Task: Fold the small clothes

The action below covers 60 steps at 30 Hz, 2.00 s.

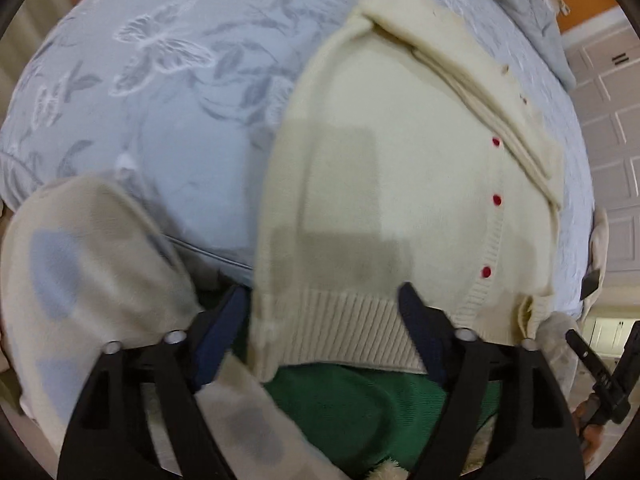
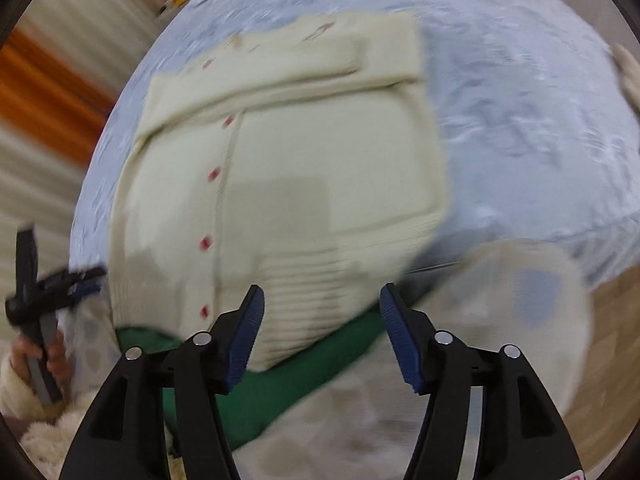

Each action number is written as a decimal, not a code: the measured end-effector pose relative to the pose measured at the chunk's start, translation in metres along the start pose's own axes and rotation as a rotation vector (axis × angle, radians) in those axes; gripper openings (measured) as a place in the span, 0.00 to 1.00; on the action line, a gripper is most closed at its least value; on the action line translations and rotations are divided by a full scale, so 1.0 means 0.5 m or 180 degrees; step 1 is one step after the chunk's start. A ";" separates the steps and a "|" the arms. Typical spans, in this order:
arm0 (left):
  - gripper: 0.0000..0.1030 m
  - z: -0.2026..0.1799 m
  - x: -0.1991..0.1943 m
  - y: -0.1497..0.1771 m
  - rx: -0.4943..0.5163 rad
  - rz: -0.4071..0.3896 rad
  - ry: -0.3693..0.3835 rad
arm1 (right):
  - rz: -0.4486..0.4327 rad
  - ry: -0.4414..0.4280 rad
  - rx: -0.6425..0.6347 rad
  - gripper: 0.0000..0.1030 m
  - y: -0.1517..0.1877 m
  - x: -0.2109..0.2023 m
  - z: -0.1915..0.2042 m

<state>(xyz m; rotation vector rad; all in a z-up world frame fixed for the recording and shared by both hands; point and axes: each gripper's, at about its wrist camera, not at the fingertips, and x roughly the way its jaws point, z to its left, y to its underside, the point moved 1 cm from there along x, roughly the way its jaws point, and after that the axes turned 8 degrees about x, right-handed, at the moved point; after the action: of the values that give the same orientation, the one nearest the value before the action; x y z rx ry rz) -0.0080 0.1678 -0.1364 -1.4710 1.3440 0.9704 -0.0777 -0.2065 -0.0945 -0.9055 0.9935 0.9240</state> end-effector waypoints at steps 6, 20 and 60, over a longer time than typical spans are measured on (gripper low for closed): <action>0.80 -0.002 0.064 -0.002 -0.0021 0.0301 -0.0096 | 0.0339 0.0591 -0.0368 0.63 0.023 0.115 0.075; 0.00 -0.025 -0.175 -0.167 -0.0126 -0.0751 0.1345 | -0.0780 -0.0833 0.0578 0.04 -0.157 -0.137 0.009; 0.06 -0.340 -0.034 -0.394 0.2601 -0.1184 0.0872 | -0.0727 -0.0240 0.1053 0.44 -0.284 0.041 -0.134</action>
<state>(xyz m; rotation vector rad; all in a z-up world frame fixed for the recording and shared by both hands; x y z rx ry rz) 0.1829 0.0128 -0.0493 -1.1517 1.3527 -0.0519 0.0407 -0.3114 -0.1059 -0.6819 0.9232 0.5756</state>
